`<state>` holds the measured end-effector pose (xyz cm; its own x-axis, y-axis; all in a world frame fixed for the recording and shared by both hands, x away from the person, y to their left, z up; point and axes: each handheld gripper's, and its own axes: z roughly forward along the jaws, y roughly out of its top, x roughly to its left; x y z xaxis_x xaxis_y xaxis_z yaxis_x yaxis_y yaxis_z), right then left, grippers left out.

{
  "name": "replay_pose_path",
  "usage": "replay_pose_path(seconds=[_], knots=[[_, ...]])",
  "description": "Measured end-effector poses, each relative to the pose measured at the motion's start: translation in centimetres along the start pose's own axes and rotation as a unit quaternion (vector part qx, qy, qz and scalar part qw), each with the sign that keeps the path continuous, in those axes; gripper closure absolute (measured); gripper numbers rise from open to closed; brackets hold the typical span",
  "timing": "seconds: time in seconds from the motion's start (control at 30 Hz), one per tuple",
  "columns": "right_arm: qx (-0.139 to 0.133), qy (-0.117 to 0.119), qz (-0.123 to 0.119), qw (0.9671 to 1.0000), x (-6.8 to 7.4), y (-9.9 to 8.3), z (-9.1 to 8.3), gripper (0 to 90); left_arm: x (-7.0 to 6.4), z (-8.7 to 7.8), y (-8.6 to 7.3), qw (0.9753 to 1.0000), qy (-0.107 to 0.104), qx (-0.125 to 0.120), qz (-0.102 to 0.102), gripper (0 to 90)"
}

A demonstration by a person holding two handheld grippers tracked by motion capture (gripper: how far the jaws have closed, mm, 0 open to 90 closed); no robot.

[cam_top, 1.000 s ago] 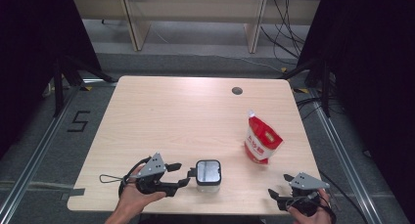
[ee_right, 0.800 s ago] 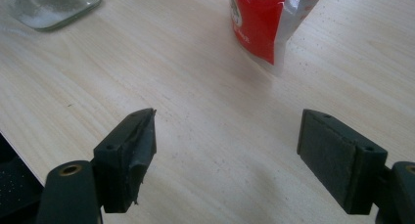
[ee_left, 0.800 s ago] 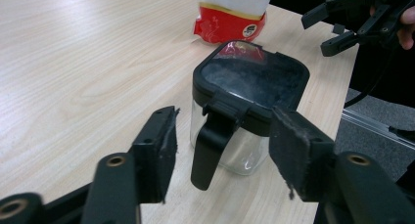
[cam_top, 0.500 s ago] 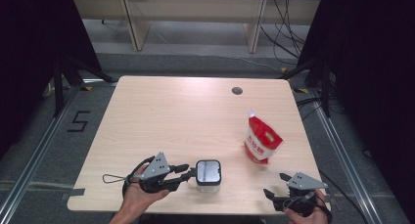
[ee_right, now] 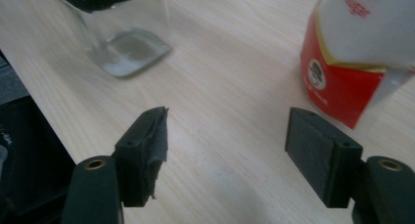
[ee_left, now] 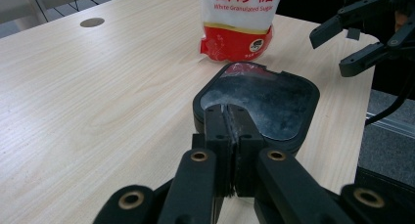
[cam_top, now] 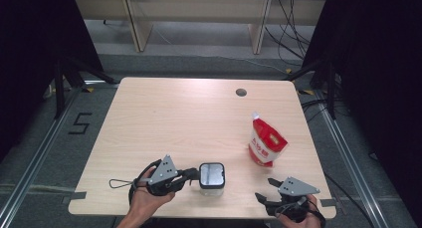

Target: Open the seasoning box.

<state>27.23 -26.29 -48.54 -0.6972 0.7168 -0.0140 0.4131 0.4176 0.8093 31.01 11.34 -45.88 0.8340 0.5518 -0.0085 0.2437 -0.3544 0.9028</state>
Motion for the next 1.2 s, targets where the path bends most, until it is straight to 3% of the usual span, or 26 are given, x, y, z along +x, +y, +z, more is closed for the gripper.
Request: replay_pose_path(seconds=[0.03,0.07,0.1,0.27,0.53,0.67,0.7,0.8,0.9,0.93,1.2], knots=[[-0.002,0.002,-0.007,1.0,0.1,0.1,0.1,36.1,0.1,0.0,0.0,1.0,0.002,0.002,0.005,87.5],[-0.003,0.005,0.003,1.0,0.4,0.2,0.1,38.2,0.1,0.0,0.0,1.0,0.002,0.0,0.001,87.5],[-0.013,0.006,-0.017,0.9998,0.3,0.3,0.3,40.0,0.1,0.0,0.0,1.0,0.002,-0.001,0.001,87.5],[-0.022,0.016,-0.027,0.9992,1.0,1.0,0.7,51.1,0.1,0.0,-0.1,1.0,0.004,-0.003,0.0,87.5],[-0.052,0.027,-0.065,0.9962,2.3,2.4,1.3,67.4,0.1,0.2,-0.2,1.0,0.001,-0.009,-0.001,87.6],[-0.054,0.039,-0.063,0.9958,2.9,2.8,2.0,73.0,0.1,0.2,-0.3,0.9999,0.003,-0.013,-0.003,87.5],[-0.054,0.043,-0.074,0.9948,2.9,2.9,2.2,73.9,0.0,0.2,-0.3,0.9998,0.004,-0.014,-0.01,87.5],[-0.057,0.053,-0.08,0.9938,3.2,3.2,2.7,77.8,0.1,0.2,-0.3,0.9999,0.006,-0.015,-0.002,87.7],[-0.056,0.056,-0.088,0.9929,3.5,3.5,3.1,80.7,0.1,0.2,-0.3,0.9998,0.007,-0.016,-0.003,87.7],[-0.058,0.059,-0.091,0.9925,3.6,3.6,3.2,81.6,0.0,0.2,-0.4,0.9997,0.007,-0.017,-0.013,87.8],[-0.054,0.068,-0.101,0.9911,4.1,4.2,4.2,85.4,0.2,0.1,-0.5,0.9997,0.011,-0.019,-0.007,87.7]])
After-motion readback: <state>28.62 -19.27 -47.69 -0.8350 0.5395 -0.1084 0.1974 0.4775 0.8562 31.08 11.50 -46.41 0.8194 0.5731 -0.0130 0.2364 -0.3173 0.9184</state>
